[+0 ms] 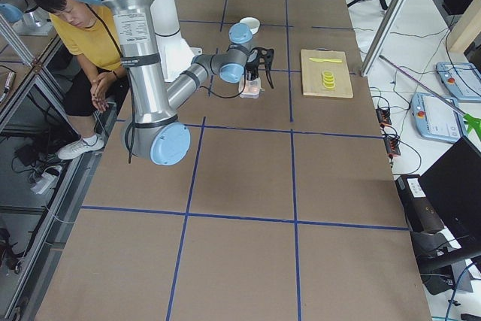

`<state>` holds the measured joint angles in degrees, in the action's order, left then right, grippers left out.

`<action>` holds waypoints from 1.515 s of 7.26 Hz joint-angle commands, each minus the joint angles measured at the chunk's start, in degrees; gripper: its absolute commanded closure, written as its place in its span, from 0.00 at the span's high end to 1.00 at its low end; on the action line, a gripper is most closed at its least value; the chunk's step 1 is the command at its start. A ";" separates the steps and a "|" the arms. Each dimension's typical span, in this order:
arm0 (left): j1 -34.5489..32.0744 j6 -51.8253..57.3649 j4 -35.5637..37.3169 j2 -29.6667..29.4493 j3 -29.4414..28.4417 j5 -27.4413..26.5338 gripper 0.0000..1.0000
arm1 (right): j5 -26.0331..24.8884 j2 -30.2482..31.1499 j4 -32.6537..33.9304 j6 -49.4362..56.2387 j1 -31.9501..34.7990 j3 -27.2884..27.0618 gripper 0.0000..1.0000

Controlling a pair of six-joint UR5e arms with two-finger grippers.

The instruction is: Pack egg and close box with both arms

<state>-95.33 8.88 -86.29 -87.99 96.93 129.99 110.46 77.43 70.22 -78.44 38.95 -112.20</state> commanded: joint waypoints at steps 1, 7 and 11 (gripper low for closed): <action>0.06 0.00 -0.01 0.01 -0.08 0.00 1.00 | 5.61 7.08 4.84 16.39 9.33 -1.01 1.00; 1.47 0.09 -0.80 -0.43 0.01 -0.26 1.00 | 14.25 20.19 28.90 79.47 43.99 1.27 1.00; 1.64 0.35 -1.33 0.18 0.01 0.17 1.00 | 22.81 26.45 28.39 79.93 47.79 5.39 1.00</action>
<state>-93.76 9.11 -87.31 -88.11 97.04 129.90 128.25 102.45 98.69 1.33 85.91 -108.60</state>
